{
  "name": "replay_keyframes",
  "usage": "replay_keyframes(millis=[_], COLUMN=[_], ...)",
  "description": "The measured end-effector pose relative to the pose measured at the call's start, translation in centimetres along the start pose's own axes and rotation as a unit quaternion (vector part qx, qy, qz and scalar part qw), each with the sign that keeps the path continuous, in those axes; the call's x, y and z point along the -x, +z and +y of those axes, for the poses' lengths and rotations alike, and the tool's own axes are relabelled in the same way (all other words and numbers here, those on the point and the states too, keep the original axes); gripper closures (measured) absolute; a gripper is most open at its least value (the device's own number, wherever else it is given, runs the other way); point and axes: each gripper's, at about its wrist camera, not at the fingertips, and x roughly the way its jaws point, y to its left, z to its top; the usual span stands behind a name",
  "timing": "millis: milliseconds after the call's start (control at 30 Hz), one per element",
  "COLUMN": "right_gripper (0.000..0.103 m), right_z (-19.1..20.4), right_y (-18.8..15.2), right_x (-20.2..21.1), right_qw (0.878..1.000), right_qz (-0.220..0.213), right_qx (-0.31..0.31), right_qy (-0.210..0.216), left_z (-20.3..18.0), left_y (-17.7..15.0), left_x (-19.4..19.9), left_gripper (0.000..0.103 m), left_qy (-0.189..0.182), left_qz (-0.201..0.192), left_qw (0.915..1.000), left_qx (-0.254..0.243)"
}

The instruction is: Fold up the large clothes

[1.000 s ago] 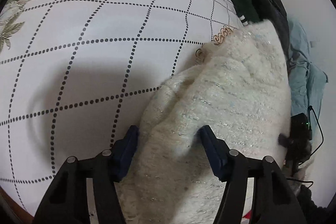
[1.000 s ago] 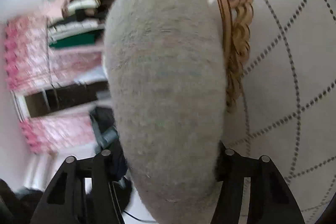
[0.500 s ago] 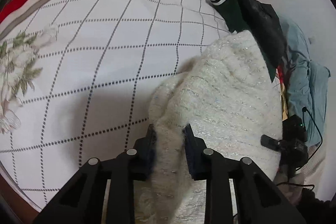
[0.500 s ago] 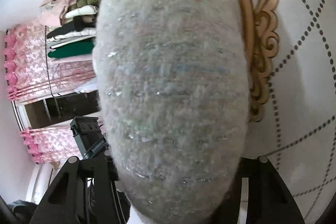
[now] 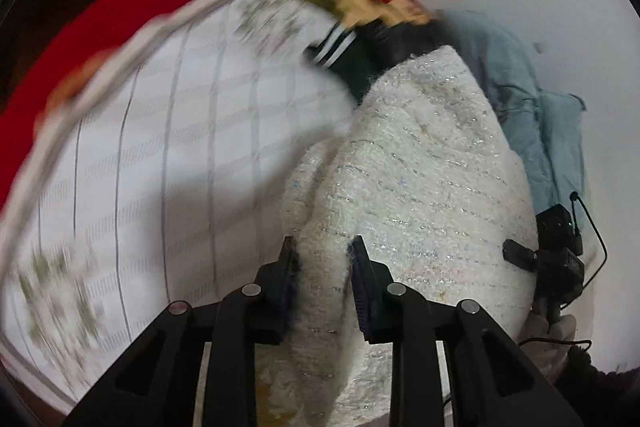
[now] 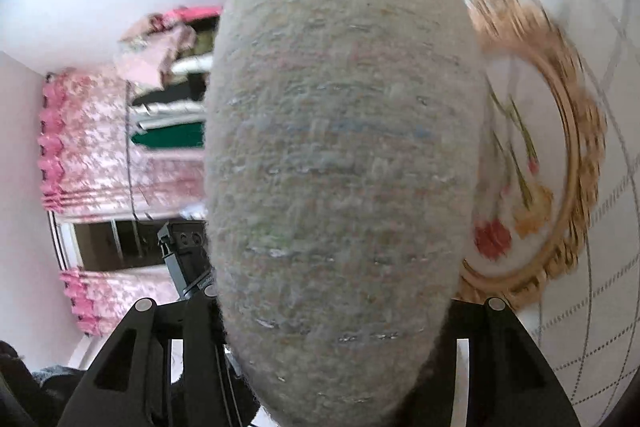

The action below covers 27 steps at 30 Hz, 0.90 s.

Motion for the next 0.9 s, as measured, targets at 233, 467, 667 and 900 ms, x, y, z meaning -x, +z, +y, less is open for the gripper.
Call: replay_keyframes(millis=[233, 467, 667, 900], right_gripper=[0.049, 0.049, 0.049, 0.034], right_z=[7.5, 6.7, -0.5, -0.9], right_y=[10.8, 27.7, 39.6, 43.3], right_x=[7.2, 13.1, 13.9, 14.1], right_qw=[0.997, 0.994, 0.998, 0.996], right_qz=[-0.065, -0.092, -0.069, -0.044], right_qx=[0.035, 0.03, -0.006, 0.005], right_qy=[0.036, 0.052, -0.013, -0.078], left_z=[-7.3, -12.4, -12.1, -10.6], left_y=[14.1, 26.8, 29.8, 28.8], left_x=[1.5, -7.2, -20.3, -22.9], left_gripper=[0.081, 0.081, 0.081, 0.074], left_qy=[-0.012, -0.047, -0.031, -0.012], left_qz=[-0.043, -0.061, -0.008, 0.009], left_qw=[0.9965, 0.9939, 0.9974, 0.9989], left_qx=[-0.07, -0.079, -0.065, -0.046])
